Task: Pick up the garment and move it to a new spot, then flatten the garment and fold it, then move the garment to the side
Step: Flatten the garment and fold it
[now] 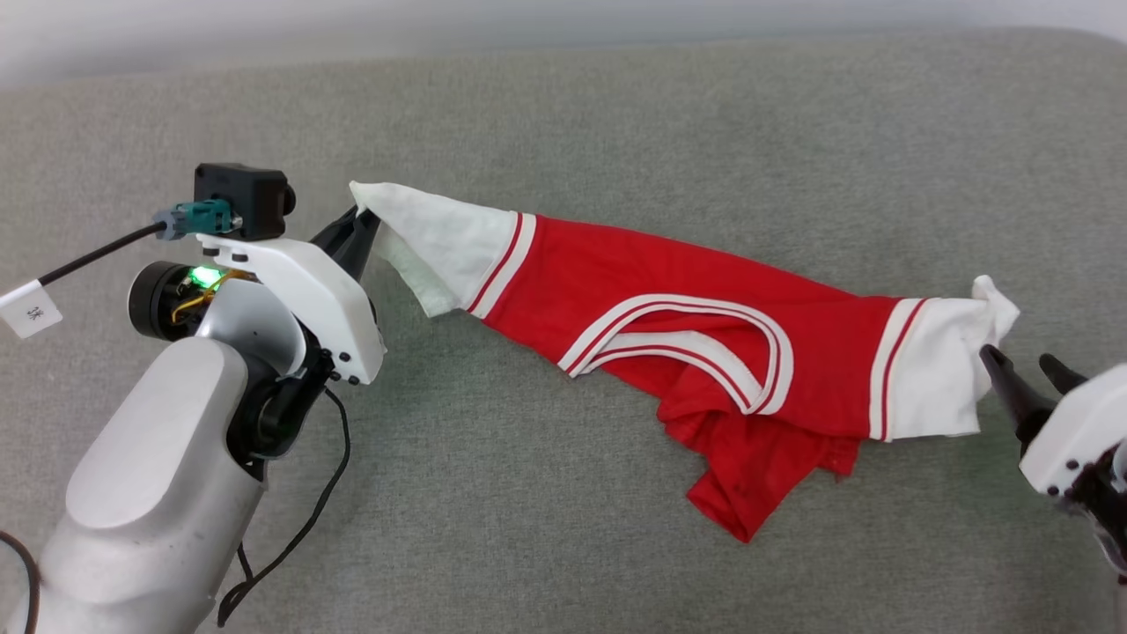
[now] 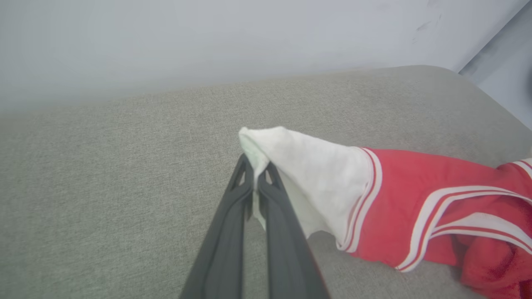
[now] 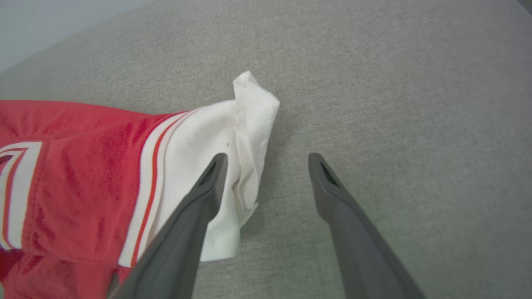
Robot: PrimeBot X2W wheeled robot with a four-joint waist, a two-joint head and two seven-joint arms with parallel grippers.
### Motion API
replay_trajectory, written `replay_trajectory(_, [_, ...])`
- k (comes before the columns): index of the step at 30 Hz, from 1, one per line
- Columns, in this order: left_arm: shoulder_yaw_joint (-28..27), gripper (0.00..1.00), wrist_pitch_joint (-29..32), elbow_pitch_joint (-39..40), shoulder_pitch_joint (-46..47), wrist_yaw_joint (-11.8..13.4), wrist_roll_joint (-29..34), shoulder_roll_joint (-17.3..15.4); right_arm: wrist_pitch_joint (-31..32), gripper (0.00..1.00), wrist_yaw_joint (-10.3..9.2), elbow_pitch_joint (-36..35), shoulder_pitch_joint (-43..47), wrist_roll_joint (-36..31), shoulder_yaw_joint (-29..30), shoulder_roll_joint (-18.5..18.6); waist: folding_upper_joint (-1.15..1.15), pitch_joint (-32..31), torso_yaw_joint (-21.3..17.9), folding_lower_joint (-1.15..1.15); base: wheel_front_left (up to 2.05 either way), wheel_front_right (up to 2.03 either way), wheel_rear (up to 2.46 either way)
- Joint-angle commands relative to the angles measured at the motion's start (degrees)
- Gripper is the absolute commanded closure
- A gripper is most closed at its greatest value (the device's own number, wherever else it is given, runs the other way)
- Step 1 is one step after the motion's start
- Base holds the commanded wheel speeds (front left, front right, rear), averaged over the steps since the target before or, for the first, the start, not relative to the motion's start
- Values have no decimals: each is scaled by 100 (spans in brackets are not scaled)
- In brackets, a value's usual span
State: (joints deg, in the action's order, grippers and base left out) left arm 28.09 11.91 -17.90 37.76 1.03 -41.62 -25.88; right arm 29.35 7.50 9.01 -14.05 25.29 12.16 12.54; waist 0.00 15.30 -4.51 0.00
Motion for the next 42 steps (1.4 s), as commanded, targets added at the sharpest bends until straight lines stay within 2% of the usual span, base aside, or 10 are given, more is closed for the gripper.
replay_trajectory(1, [2, 100, 1, 69, 0, 30, 19, -15, 84, 0, -2, 127, -197, -4, -67, 77, 0, 166, 78, 0, 0, 0, 0])
replay_trajectory(7, [18, 100, 7, 230, 130, 23, 58, -56, 475, 0, -2, 777, -762, 4, -375, 208, 0, 462, 174, 0, 0, 0, 0])
replay_trajectory(12, [37, 100, -18, 237, 149, -4, 28, -35, 907, 0, -4, 1467, -902, 35, -588, 206, 0, 529, 223, 0, 0, 0, 0])
replay_trajectory(13, [47, 100, -31, 239, 149, 4, 46, -40, 1025, 48, -5, 1591, -889, 13, -619, 211, 0, 532, 228, 0, 0, 0, 0])
replay_trajectory(14, [50, 100, -33, 235, 144, 6, 42, -41, 1138, 62, -5, 1711, -895, 8, -636, 214, 0, 534, 233, 0, 0, 0, 0])
replay_trajectory(15, [50, 100, -42, 227, 142, -2, 31, -37, 1241, 100, -6, 1800, -895, 53, -631, 177, 0, 532, 236, 0, 0, 0, 0])
replay_trajectory(19, [50, 100, -93, 170, 111, -19, 18, -42, 1159, 100, -6, 1790, -1082, 31, -594, 269, 0, 478, 236, 0, 0, 0, 0])
replay_trajectory(30, [-110, 100, -466, 90, 245, 118, 105, -83, 888, 100, -5, 694, -1407, -171, -532, 672, 0, -91, 234, 0, 0, 0, 0])
replay_trajectory(35, [-207, 100, -509, -79, 593, 122, 68, -25, 949, 100, -5, 332, -1679, -295, -580, 783, 0, -333, 273, 0, 0, 0, 0])
replay_trajectory(42, [-377, 100, -685, -674, 1544, 100, 129, 62, 746, 100, -5, 471, -2615, -437, -712, 844, 0, -389, 318, 0, 0, 0, 0])
